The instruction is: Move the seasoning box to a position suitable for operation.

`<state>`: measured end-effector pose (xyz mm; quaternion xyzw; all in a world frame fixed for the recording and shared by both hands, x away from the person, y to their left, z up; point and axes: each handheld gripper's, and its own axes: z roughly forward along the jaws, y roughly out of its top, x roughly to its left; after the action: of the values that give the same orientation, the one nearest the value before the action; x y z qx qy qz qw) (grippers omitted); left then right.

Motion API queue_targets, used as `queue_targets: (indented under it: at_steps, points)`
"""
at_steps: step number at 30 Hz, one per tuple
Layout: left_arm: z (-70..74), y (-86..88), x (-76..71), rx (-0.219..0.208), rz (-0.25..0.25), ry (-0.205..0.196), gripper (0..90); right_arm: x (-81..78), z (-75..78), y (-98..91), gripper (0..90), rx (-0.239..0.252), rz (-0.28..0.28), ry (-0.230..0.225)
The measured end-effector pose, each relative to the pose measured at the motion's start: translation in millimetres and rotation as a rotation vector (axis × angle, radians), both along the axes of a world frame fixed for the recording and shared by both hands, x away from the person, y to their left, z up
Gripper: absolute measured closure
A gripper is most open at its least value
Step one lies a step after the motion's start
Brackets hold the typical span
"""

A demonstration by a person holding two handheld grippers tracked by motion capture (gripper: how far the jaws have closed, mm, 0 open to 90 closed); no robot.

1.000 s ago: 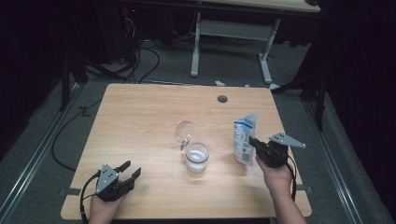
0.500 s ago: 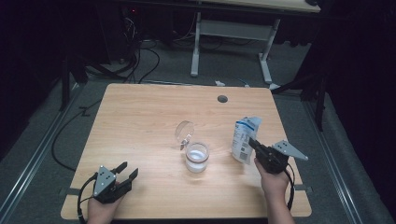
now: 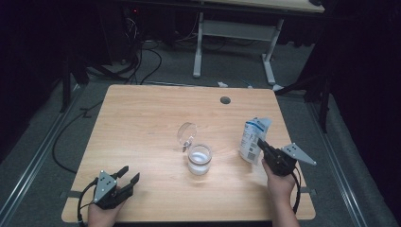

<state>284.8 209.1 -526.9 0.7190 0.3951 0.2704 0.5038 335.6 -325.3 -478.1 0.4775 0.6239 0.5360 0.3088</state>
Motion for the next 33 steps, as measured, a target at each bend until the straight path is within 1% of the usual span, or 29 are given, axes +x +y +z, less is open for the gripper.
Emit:
queue_targets:
  at_steps: [2,5,11,15,21,25,26,33]
  points:
    - [0.0,0.8,-0.3,-0.006,0.002,0.001,48.4,1.9,-0.6,-0.8,90.0,0.004,-0.001,-0.008]
    - [-0.2,0.8,-0.8,-0.005,0.0,0.001,48.3,4.7,-2.4,0.4,90.0,-0.011,0.001,-0.018]
    - [-0.1,-0.6,-1.0,-0.003,-0.008,0.002,48.2,8.0,-9.7,0.5,89.9,-0.024,0.004,-0.01]
    - [-0.2,-2.3,-0.2,-0.003,-0.017,0.002,48.0,4.8,-12.7,-0.2,89.7,-0.03,0.004,-0.016]
    - [-0.4,-4.2,1.0,-0.002,-0.031,0.003,47.8,-2.2,-17.0,0.7,87.5,-0.067,0.003,-0.015]
    - [-0.3,-4.7,1.1,0.0,-0.039,0.002,47.7,-5.8,-18.9,-0.5,86.9,-0.067,0.001,-0.003]
    - [-0.4,-4.7,1.2,0.001,-0.041,0.003,47.7,-6.4,-19.2,-1.2,86.8,-0.075,0.001,-0.003]
    - [-0.7,-6.2,1.8,0.005,-0.05,0.007,47.7,-11.0,-19.3,-2.6,84.9,-0.08,-0.002,0.006]
